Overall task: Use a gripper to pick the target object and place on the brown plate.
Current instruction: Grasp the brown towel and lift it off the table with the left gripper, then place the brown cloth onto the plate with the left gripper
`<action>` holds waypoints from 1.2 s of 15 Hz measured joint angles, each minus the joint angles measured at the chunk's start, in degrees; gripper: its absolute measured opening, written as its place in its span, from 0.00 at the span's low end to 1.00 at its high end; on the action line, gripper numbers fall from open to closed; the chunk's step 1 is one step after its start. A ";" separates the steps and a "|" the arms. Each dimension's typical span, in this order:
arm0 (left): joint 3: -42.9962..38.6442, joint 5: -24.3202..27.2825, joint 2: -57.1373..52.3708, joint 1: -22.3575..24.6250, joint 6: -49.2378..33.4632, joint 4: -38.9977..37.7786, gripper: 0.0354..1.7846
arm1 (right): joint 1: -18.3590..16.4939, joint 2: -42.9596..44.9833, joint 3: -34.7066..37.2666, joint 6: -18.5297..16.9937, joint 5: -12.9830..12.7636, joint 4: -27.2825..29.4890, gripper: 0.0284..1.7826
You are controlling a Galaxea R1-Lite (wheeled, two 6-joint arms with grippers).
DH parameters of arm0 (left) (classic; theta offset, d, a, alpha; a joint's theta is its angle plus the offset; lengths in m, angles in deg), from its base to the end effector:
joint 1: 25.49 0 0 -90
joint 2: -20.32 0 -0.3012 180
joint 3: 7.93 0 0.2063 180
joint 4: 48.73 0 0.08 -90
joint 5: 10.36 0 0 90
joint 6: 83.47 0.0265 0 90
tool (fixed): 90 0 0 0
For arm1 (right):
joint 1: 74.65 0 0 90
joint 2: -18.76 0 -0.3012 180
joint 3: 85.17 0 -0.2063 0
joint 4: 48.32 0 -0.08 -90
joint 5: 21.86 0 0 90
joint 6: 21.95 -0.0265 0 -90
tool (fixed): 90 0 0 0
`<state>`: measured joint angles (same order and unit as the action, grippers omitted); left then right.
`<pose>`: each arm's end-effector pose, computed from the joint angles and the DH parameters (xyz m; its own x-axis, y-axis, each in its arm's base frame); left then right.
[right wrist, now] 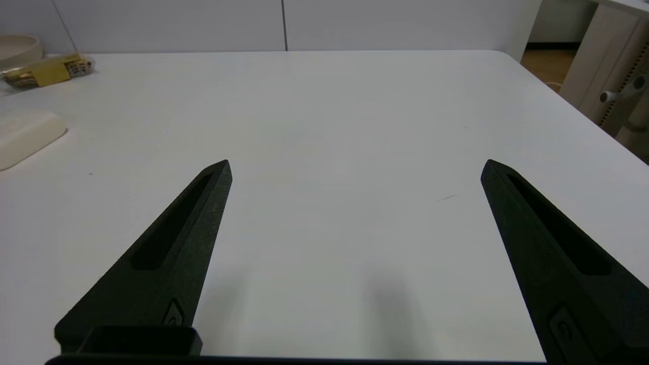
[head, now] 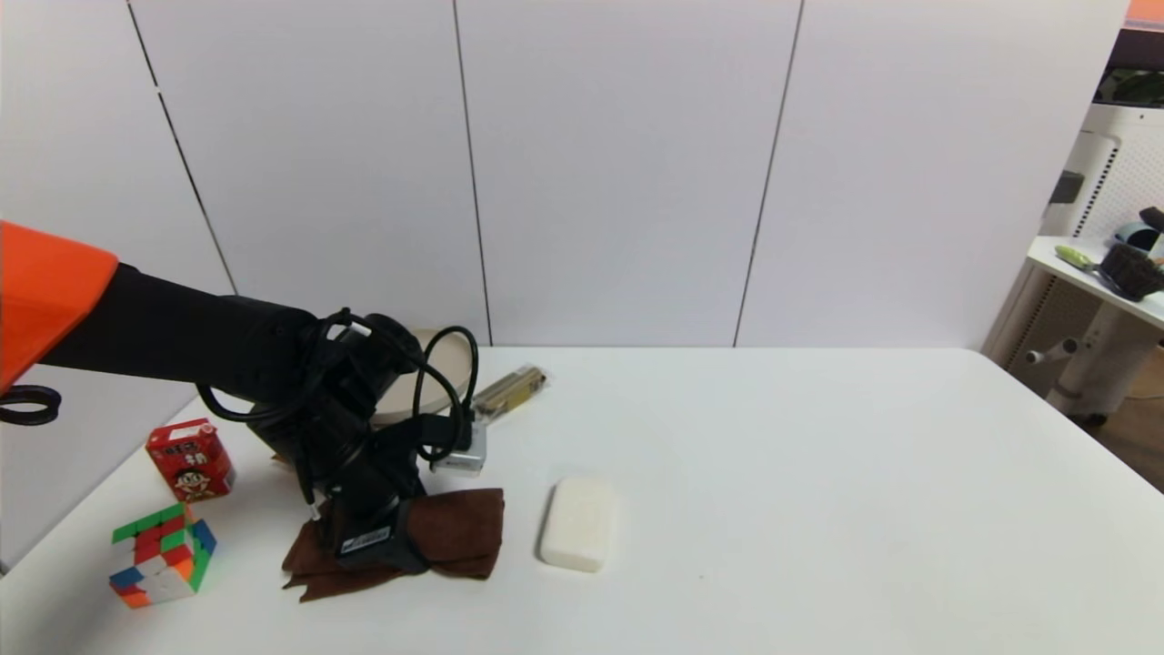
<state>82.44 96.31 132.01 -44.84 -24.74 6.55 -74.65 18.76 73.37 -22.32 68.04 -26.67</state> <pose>0.3069 -0.1158 0.1024 0.1144 -0.3442 -0.9319 0.9818 0.1822 0.0532 -0.0027 0.0000 0.0751 1.0000 -0.0017 -0.0033 0.0018 1.0000 0.0065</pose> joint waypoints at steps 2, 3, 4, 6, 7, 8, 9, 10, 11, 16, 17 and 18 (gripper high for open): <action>0.26 0.05 -0.91 0.00 -0.05 0.09 0.15 | 0.00 0.00 0.00 0.05 0.00 0.00 0.95; 0.74 0.07 -1.44 0.00 -0.33 0.05 0.15 | 0.00 0.00 0.00 0.02 -0.01 -0.02 0.95; 1.08 0.16 -2.01 0.00 -0.83 -0.05 0.15 | 0.00 0.00 0.00 0.05 0.00 -0.02 0.95; 2.18 0.74 -3.28 0.02 -2.78 -0.33 0.15 | 0.00 0.00 0.00 0.02 -0.01 0.00 0.95; 3.56 0.90 -3.78 0.04 -3.80 -0.39 0.15 | 0.00 0.00 0.00 0.05 0.00 -0.02 0.95; 5.62 0.96 -4.14 0.28 -4.46 -0.37 0.15 | 0.00 0.00 0.00 0.02 0.00 -0.02 0.95; 8.68 1.04 -4.34 0.89 -4.80 -0.41 0.15 | 0.00 0.00 0.00 0.02 0.00 0.00 0.95; 12.17 1.16 -4.28 1.66 -5.01 -0.41 0.15 | 0.00 0.00 0.00 0.05 0.00 0.00 0.95; 16.49 1.57 -3.82 2.78 -5.10 -0.46 0.15 | 0.00 0.00 0.00 0.02 0.00 -0.02 0.95; 35.67 5.81 3.33 10.20 -5.22 -0.63 0.15 | 0.00 0.00 0.00 0.05 0.00 0.00 0.95; 37.68 6.50 4.99 11.23 -5.21 -0.83 0.15 | 0.00 0.00 0.00 0.05 0.02 -0.02 0.95; 39.29 7.08 6.78 12.30 -5.18 -1.85 0.15 | -0.02 0.00 0.00 0.02 0.00 0.00 0.95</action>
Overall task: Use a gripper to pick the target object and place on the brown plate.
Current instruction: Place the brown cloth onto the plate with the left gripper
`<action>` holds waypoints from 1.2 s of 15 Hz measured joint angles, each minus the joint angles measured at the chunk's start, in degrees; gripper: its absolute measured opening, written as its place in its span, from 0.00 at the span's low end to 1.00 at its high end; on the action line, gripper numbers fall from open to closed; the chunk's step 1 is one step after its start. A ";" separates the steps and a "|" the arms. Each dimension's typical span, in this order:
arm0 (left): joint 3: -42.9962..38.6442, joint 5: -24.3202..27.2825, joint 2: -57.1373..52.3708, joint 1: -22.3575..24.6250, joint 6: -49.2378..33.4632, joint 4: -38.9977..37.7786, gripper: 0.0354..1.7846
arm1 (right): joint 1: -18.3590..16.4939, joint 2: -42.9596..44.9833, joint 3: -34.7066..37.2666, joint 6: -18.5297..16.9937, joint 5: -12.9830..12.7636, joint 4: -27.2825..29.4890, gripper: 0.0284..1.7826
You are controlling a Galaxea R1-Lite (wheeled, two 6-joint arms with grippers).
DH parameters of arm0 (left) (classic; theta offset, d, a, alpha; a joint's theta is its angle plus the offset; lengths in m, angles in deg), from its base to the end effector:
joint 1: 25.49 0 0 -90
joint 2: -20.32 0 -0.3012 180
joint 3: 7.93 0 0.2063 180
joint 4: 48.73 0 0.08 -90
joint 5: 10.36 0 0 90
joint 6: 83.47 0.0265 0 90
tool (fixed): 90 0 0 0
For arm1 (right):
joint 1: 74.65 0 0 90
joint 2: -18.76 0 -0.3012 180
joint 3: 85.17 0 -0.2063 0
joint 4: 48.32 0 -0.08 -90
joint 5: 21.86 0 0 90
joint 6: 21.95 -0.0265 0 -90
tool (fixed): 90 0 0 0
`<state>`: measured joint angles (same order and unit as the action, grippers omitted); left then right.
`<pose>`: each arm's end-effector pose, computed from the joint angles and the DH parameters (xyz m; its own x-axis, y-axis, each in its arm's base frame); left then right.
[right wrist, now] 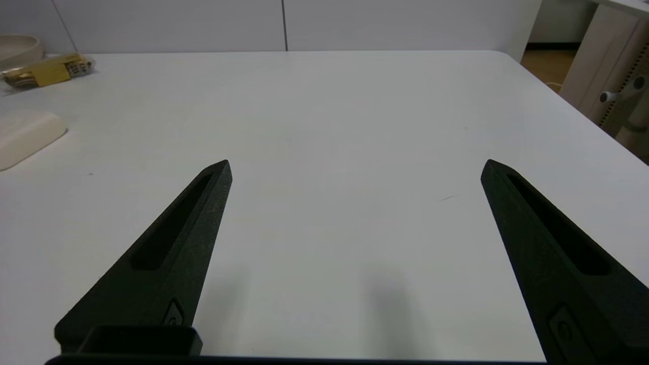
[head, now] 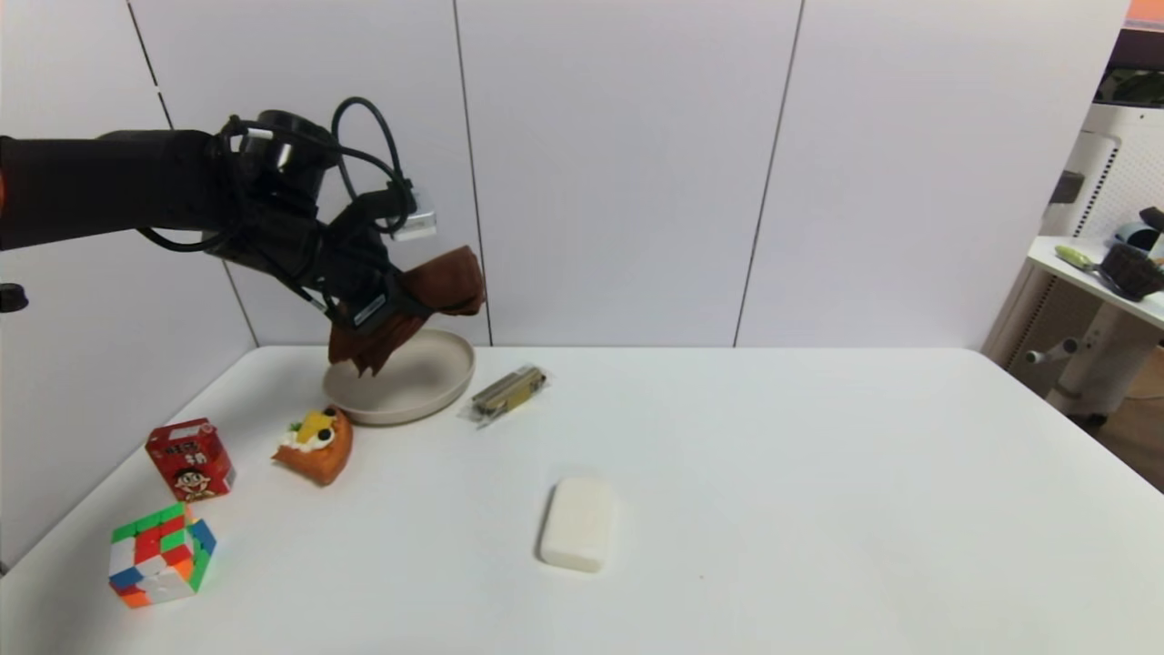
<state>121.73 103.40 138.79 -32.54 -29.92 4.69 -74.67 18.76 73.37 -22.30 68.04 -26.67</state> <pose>0.4186 -0.0625 0.2347 0.6231 -0.4830 -0.6151 0.7792 0.4515 0.4347 -0.0027 0.0000 0.0751 1.0000 -0.0021 -0.0033 0.0021 1.0000 0.0061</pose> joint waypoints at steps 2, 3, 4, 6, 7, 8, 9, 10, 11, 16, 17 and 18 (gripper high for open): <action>1.62 0.33 3.02 1.45 0.02 -4.13 0.15 | 0.00 0.00 0.00 0.02 0.02 -0.02 0.95; 2.15 0.35 4.50 1.97 -0.02 -6.64 0.15 | 0.00 0.00 0.00 0.00 0.00 -0.02 0.95; 2.43 0.41 5.71 2.41 -0.04 -8.40 0.15 | 0.00 0.00 0.00 0.02 -0.01 0.00 0.95; 2.63 0.57 7.45 3.13 -0.06 -9.07 0.33 | 0.00 0.00 0.00 0.00 0.02 0.00 0.95; 2.63 0.57 8.00 3.41 -0.06 -9.09 0.40 | 0.00 0.00 0.00 0.00 0.00 0.00 0.95; 2.63 0.55 8.37 3.63 -0.06 -9.12 0.47 | 0.00 0.00 0.00 0.00 0.00 -0.02 0.95; 2.65 0.57 8.66 3.83 -0.04 -9.12 0.53 | 0.02 0.00 0.00 0.00 0.02 -0.02 0.95; 2.65 0.60 8.81 4.07 0.02 -9.07 0.58 | 0.02 0.00 0.00 0.00 0.00 0.02 0.95; 2.65 0.63 8.92 4.29 0.05 -9.03 0.62 | 0.02 0.00 0.00 0.02 0.02 0.00 0.95; 0.41 0.40 6.84 4.84 0.00 -5.86 0.78 | 0.02 0.00 0.00 0.02 0.00 -0.02 0.95; -0.22 0.33 5.90 5.10 0.06 -4.73 0.80 | 0.02 0.00 0.00 0.02 0.00 0.00 0.95; -0.98 0.16 4.63 5.40 0.11 -3.52 0.82 | 0.02 0.00 0.00 0.02 0.00 0.00 0.95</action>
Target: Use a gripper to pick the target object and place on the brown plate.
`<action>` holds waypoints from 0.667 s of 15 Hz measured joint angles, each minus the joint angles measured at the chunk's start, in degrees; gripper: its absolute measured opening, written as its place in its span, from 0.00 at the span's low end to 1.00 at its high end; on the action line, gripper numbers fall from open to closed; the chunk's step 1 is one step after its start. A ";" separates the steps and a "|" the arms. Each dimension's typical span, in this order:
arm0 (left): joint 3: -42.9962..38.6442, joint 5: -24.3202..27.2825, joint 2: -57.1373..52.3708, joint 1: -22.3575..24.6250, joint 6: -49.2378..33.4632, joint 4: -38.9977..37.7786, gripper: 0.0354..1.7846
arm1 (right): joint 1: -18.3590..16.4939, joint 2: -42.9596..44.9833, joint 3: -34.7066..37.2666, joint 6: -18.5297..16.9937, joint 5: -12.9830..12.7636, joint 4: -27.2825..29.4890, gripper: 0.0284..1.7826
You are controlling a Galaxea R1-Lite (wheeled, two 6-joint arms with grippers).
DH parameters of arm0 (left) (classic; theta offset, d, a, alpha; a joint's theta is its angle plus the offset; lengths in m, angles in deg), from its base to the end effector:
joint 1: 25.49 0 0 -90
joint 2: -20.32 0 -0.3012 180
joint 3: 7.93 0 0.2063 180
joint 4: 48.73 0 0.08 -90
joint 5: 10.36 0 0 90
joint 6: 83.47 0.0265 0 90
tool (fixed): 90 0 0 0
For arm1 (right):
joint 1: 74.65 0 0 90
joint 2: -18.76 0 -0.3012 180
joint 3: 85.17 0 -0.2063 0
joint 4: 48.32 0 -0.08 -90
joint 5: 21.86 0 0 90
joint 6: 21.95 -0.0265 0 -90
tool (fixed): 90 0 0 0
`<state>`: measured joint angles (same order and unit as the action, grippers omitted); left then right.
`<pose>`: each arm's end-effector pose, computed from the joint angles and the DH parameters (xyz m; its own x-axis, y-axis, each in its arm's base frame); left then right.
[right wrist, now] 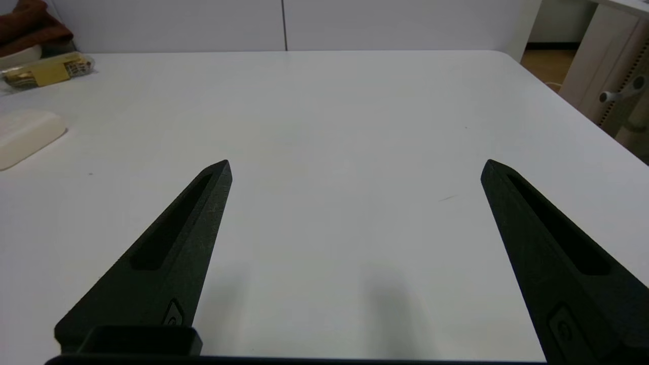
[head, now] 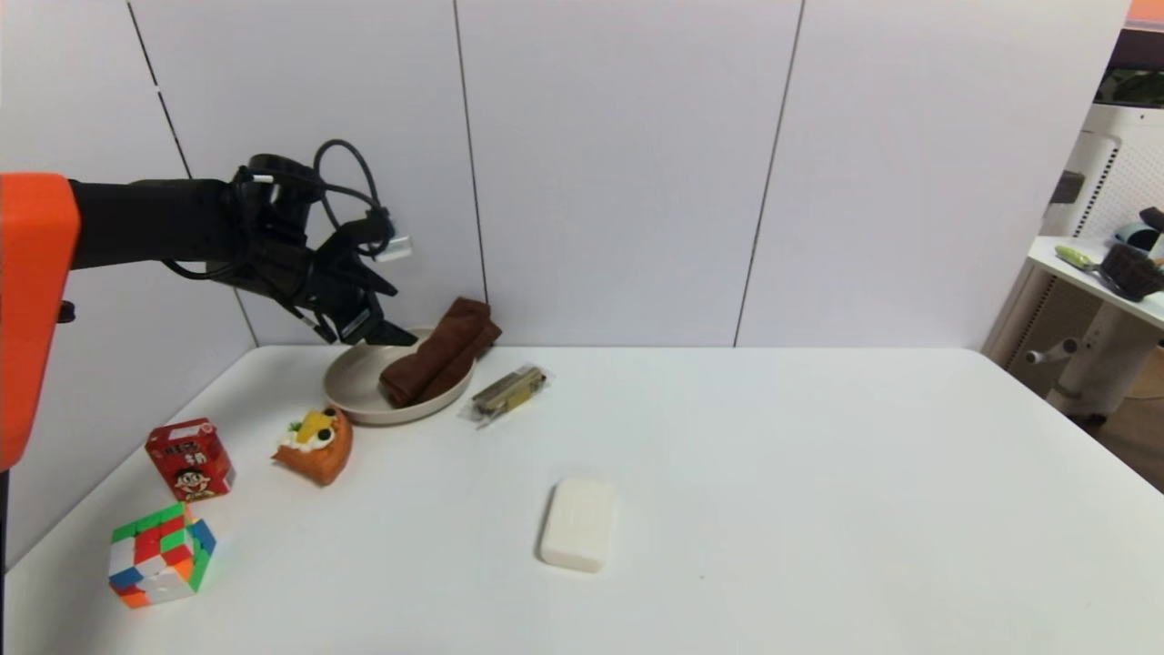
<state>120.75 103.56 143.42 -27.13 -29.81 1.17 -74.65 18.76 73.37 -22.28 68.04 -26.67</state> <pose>0.4439 -0.0235 0.1996 0.6421 -0.4240 -0.6387 0.7499 0.5204 0.4084 -0.0027 0.0000 0.0751 1.0000 -0.0017 -0.0033 0.0018 1.0000 0.0058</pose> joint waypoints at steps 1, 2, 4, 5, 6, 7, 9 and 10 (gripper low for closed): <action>-0.94 -0.50 -1.52 0.28 0.02 1.16 0.84 | 0.00 0.00 0.00 -0.02 0.00 0.00 0.95; -2.15 -1.21 -3.50 0.55 -0.05 2.49 0.85 | 0.00 0.00 0.00 0.00 0.00 0.00 0.95; -6.25 -3.08 -9.26 0.88 -1.40 5.75 0.87 | -0.02 0.00 0.00 0.00 0.02 0.00 0.95; -9.69 -3.83 -13.20 0.94 -3.11 7.67 0.88 | 0.00 0.00 0.00 0.00 0.02 -0.02 0.95; -13.89 -4.18 -17.34 0.96 -5.16 9.13 0.89 | 0.00 0.00 0.00 -0.02 0.00 -0.02 0.95; -19.40 -4.46 -22.36 1.01 -7.72 9.95 0.90 | 0.00 0.00 0.00 -0.02 0.00 0.00 0.95; -30.73 -4.83 -33.17 1.05 -13.18 8.77 0.91 | 0.00 0.00 0.00 0.00 0.00 0.00 0.95; -37.23 -4.96 -39.14 1.05 -16.29 7.22 0.92 | 0.00 0.00 0.00 0.00 0.00 0.00 0.95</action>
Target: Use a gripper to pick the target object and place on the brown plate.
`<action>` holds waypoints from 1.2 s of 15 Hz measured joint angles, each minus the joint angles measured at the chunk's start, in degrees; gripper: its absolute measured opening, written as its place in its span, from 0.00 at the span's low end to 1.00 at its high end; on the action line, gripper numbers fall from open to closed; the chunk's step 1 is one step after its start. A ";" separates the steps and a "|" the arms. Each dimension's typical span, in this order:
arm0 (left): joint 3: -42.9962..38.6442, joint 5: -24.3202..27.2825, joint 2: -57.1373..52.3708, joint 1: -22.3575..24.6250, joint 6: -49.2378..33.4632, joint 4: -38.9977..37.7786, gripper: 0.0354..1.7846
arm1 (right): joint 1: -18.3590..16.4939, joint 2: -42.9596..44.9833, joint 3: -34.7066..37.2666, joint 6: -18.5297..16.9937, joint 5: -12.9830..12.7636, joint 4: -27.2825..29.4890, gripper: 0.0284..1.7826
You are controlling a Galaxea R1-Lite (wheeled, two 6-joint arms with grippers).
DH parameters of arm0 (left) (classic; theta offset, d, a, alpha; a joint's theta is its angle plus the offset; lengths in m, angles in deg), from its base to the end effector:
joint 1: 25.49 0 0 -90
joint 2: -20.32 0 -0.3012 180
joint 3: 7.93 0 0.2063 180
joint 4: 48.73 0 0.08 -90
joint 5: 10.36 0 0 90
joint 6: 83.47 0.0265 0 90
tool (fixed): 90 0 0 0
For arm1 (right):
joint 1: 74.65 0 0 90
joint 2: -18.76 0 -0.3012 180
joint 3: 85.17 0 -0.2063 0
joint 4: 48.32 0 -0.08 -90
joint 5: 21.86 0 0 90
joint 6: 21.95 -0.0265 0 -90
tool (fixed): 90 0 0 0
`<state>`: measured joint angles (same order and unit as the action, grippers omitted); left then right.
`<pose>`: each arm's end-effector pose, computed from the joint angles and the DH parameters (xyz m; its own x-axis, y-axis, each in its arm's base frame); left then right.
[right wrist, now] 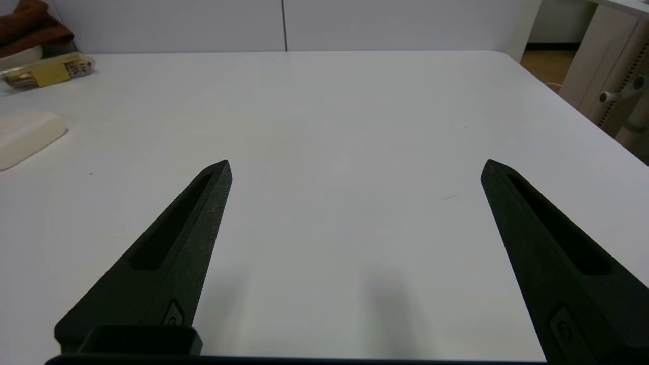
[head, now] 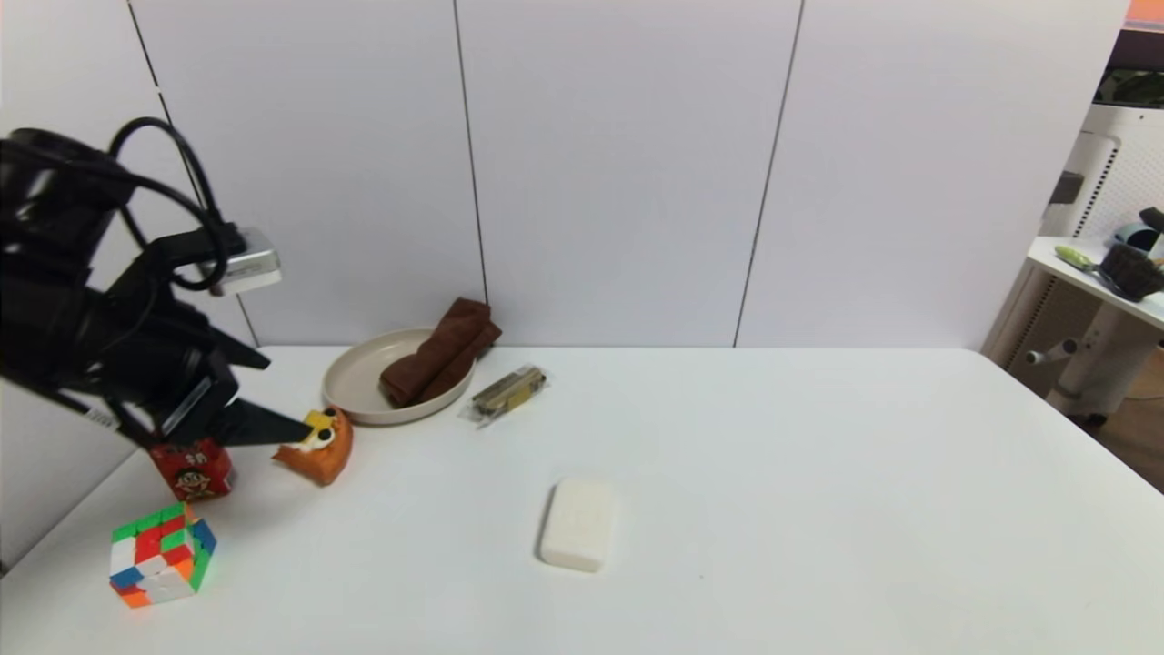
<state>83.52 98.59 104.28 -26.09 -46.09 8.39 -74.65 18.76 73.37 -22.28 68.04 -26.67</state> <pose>0.2408 -0.0111 0.2464 0.6092 -0.3311 -0.7206 0.6375 0.7449 0.1966 -0.0027 0.0000 0.0751 1.0000 -0.0017 -0.0033 0.0018 1.0000 0.0058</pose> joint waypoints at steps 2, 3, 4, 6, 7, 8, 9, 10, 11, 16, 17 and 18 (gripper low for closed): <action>-14.86 -0.38 -13.04 0.00 -6.31 -5.34 0.93 | 0.00 0.00 0.00 0.00 0.00 0.00 0.95; -22.38 -0.74 -19.19 0.00 -9.24 -8.87 0.93 | 0.00 0.00 0.00 0.00 -0.01 0.00 0.95; -29.72 -1.27 -24.64 0.00 -12.00 -13.12 0.93 | 0.00 0.00 0.00 -0.02 0.00 0.00 0.95; -44.02 -3.08 -36.13 0.02 -16.96 -23.81 0.94 | 0.00 0.00 0.00 0.00 0.00 -0.02 0.95; -49.65 -4.77 -41.46 0.02 -18.77 -29.07 0.94 | 0.00 0.00 0.00 -0.02 0.00 -0.02 0.95; -54.64 -7.08 -47.10 0.02 -20.18 -34.18 0.94 | 0.00 0.00 0.00 0.00 0.00 0.00 0.95; -58.50 -9.48 -52.07 0.02 -21.09 -37.91 0.94 | 0.00 0.00 0.00 -0.02 0.00 -0.02 0.95; -62.16 -11.61 -56.70 0.00 -21.86 -40.42 0.94 | 0.00 0.00 0.00 -0.02 0.02 -0.02 0.95; -65.09 -13.14 -61.00 0.00 -22.66 -41.41 0.94 | 0.00 0.00 0.00 -0.05 0.02 -0.02 0.95; -69.63 -15.26 -78.20 0.24 -26.22 -35.93 0.94 | -0.02 0.00 0.00 0.00 0.02 0.00 0.95; -69.77 -15.27 -80.30 0.27 -26.47 -35.79 0.94 | -0.02 0.00 0.00 0.00 0.00 0.02 0.95; -69.88 -15.63 -81.57 0.30 -27.73 -35.68 0.94 | 0.00 0.00 0.00 -0.02 0.00 0.00 0.95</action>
<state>13.64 82.97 22.71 -25.78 -73.83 -27.29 -74.65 18.76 73.37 -22.30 68.04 -26.67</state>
